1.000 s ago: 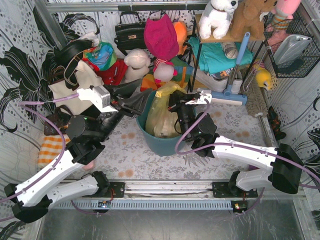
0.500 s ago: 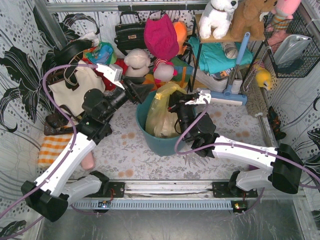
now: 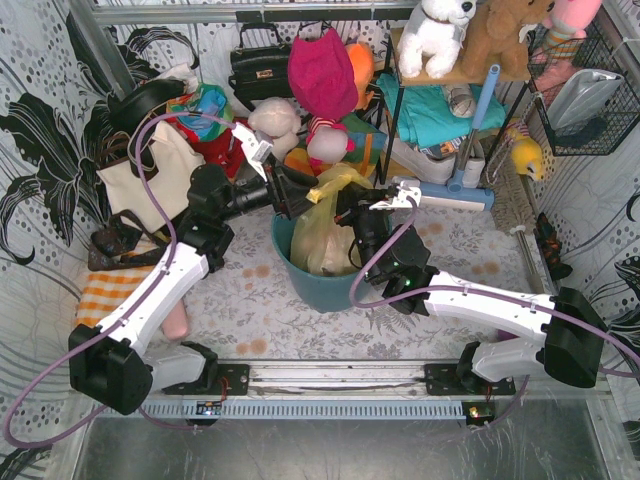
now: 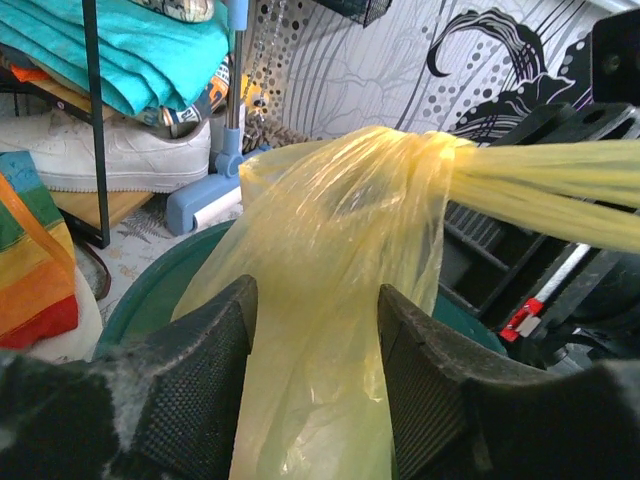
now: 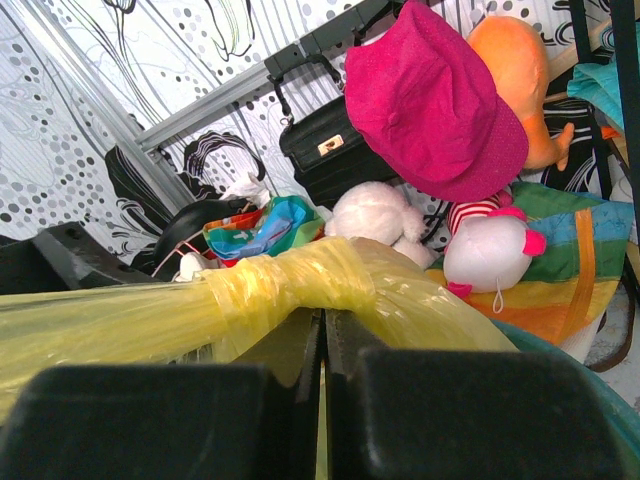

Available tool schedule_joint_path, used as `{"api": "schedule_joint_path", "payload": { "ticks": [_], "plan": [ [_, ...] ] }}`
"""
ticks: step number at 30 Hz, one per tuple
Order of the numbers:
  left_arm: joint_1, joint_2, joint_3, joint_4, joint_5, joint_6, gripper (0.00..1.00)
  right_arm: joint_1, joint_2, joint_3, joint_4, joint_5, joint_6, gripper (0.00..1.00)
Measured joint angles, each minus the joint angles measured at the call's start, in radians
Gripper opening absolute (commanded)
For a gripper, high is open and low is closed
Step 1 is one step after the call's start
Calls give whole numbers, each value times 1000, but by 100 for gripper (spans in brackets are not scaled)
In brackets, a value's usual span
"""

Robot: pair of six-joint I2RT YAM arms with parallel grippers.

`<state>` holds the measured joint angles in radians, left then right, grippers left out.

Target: Tie the trash bag

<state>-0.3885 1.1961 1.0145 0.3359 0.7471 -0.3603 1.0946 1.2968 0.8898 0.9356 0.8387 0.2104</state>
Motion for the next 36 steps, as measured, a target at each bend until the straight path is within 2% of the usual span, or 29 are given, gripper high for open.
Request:
{"api": "schedule_joint_path", "payload": {
  "ticks": [4, 6, 8, 24, 36],
  "plan": [
    [3, 13, 0, -1, 12, 8, 19, 0, 0, 0, -7, -1, 13, 0],
    [3, 10, 0, 0, 20, 18, 9, 0, 0, 0, -8, -3, 17, 0],
    [3, 7, 0, -2, 32, 26, 4, 0, 0, 0, -8, -7, 22, 0],
    [3, -162, -2, -125, 86, 61, 1, 0, 66, 0, 76, -7, 15, 0],
    [3, -214, -109, -158, 145, 37, 2, 0, 106, 0, 211, -5, -64, 0]
  ]
}}
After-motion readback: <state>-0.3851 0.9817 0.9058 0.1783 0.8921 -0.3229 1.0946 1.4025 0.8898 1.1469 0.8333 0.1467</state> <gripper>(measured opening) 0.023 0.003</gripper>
